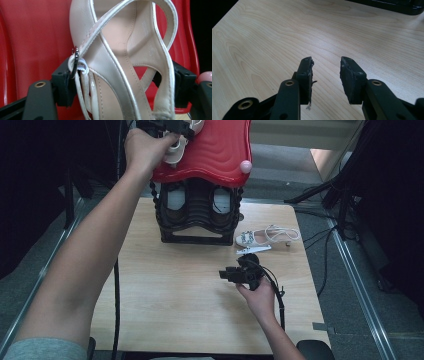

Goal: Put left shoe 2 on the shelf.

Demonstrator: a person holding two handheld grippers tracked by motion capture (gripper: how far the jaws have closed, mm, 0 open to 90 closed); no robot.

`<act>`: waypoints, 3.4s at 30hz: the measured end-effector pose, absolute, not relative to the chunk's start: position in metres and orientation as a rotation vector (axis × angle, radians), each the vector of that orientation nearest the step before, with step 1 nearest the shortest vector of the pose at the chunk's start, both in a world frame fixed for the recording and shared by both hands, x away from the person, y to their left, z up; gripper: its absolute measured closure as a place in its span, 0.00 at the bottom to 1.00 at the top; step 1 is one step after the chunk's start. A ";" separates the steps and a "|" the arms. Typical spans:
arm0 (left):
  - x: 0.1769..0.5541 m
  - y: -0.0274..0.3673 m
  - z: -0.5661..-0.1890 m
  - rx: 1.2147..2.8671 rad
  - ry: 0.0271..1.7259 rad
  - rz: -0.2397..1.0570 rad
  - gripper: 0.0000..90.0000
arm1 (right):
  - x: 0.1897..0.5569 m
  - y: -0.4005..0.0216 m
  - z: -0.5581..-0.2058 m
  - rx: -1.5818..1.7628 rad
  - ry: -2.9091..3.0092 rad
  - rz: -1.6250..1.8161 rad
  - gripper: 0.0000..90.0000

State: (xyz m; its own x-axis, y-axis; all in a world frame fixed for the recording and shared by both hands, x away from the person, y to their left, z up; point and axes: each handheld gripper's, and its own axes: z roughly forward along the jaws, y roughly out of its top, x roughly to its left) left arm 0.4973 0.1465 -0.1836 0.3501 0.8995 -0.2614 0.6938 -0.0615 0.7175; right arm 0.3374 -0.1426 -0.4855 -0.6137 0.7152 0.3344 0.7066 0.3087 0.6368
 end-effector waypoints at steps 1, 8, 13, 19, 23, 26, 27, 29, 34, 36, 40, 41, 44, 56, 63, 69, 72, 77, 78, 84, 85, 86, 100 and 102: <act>0.497 0.147 -0.182 1.808 1.401 0.326 0.24 | 0.337 -0.143 -0.486 1.376 2.533 1.222 0.70; 0.492 0.150 -0.168 1.788 1.384 0.342 0.21 | 0.338 -0.142 -0.486 1.376 2.533 1.217 0.70; 0.489 0.156 -0.162 1.805 1.378 0.324 0.21 | 0.338 -0.143 -0.486 1.382 2.533 1.217 0.70; 0.485 0.163 -0.157 1.796 1.371 0.317 0.22 | 0.339 -0.145 -0.485 1.393 2.525 1.220 0.70; 0.481 0.171 -0.151 1.794 1.369 0.314 0.23 | 0.339 -0.147 -0.485 1.401 2.519 1.222 0.70; 0.480 0.179 -0.150 1.797 1.378 0.324 0.23 | 0.339 -0.148 -0.484 1.401 2.514 1.223 0.70; 0.479 0.182 -0.150 1.799 1.377 0.329 0.23 | 0.339 -0.148 -0.484 1.405 2.513 1.223 0.70; 0.477 0.189 -0.149 1.796 1.381 0.331 0.23 | 0.339 -0.149 -0.484 1.406 2.509 1.225 0.70; 0.473 0.199 -0.151 1.799 1.375 0.333 0.25 | 0.340 -0.151 -0.483 1.413 2.501 1.228 0.70; 0.472 0.204 -0.154 1.800 1.373 0.322 0.25 | 0.340 -0.152 -0.484 1.419 2.501 1.229 0.70; 0.470 0.218 -0.160 1.802 1.383 0.322 0.26 | 0.340 -0.153 -0.483 1.417 2.499 1.228 0.70; 0.469 0.222 -0.162 1.797 1.387 0.321 0.27 | 0.340 -0.153 -0.483 1.417 2.499 1.231 0.70; 0.463 0.233 -0.166 1.801 1.362 0.345 0.35 | 0.342 -0.156 -0.484 1.440 2.501 1.236 0.70; 0.446 0.279 -0.201 1.803 1.397 0.302 0.39 | 0.344 -0.158 -0.487 1.444 2.499 1.227 0.70; 0.437 0.299 -0.229 1.787 1.412 0.268 0.41 | 0.345 -0.164 -0.485 1.435 2.476 1.226 0.71; 0.429 0.306 -0.252 1.774 1.406 0.245 0.44 | 0.346 -0.165 -0.484 1.395 2.478 1.202 0.72; 0.425 0.307 -0.264 1.788 1.391 0.251 0.48 | 0.347 -0.168 -0.484 1.399 2.473 1.211 0.72; 0.421 0.309 -0.282 1.794 1.382 0.256 0.55 | 0.350 -0.176 -0.482 1.407 2.448 1.204 0.74; 0.420 0.308 -0.285 1.801 1.379 0.258 0.58 | 0.351 -0.178 -0.480 1.416 2.441 1.205 0.74; 0.410 0.304 -0.305 1.805 1.355 0.255 0.68 | 0.359 -0.188 -0.473 1.444 2.415 1.190 0.80; 0.409 0.303 -0.309 1.803 1.363 0.239 0.68 | 0.361 -0.190 -0.472 1.450 2.413 1.191 0.82; 0.407 0.302 -0.312 1.801 1.365 0.227 0.68 | 0.363 -0.192 -0.472 1.462 2.408 1.197 0.83; 0.392 0.294 -0.361 1.805 1.367 0.156 0.71 | 0.386 -0.210 -0.467 1.507 2.377 1.161 0.91; 0.388 0.293 -0.367 1.788 1.351 0.163 0.67 | 0.391 -0.212 -0.467 1.505 2.368 1.157 0.93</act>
State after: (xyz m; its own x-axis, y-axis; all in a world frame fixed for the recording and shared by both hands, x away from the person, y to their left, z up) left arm 0.3877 0.2933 -0.3672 0.4040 0.8345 -0.3747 0.7210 -0.0385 0.6918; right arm 0.3906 -0.2119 -0.4674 -0.5041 0.8120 0.2941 0.7312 0.2200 0.6458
